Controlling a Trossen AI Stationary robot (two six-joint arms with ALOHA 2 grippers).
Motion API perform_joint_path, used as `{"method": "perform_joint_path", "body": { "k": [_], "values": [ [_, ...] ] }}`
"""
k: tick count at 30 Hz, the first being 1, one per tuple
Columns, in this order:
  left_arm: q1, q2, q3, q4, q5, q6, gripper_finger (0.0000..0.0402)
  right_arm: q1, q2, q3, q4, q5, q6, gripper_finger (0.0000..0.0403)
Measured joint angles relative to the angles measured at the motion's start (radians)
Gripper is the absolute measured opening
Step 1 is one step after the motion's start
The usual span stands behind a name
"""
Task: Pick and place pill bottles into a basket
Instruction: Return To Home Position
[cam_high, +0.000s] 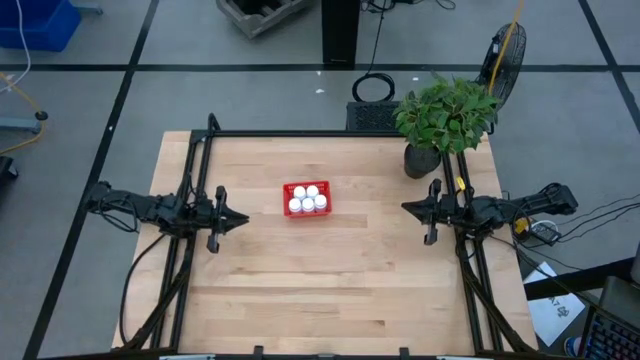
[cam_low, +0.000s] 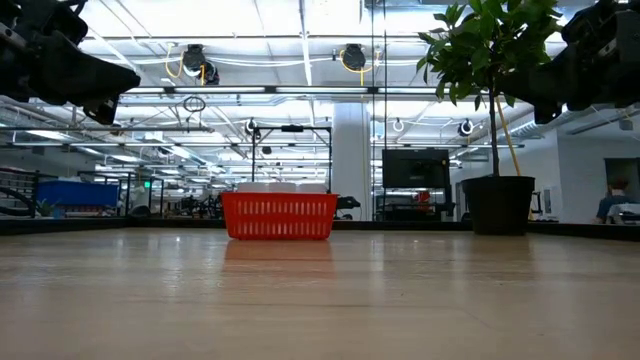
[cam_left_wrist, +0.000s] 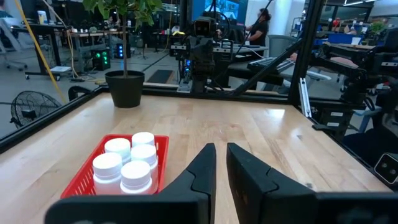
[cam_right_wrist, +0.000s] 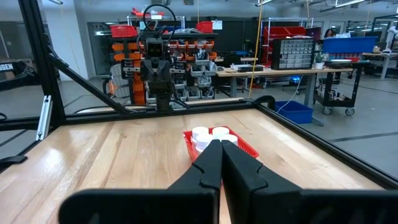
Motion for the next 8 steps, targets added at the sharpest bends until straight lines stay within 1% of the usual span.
{"method": "perform_joint_path", "body": {
  "k": [8],
  "values": [
    [0.0,0.0,0.0,0.0,0.0,0.0,0.0044,0.0,0.0,0.0,0.0,0.0,0.0,0.0]
  ]
}}
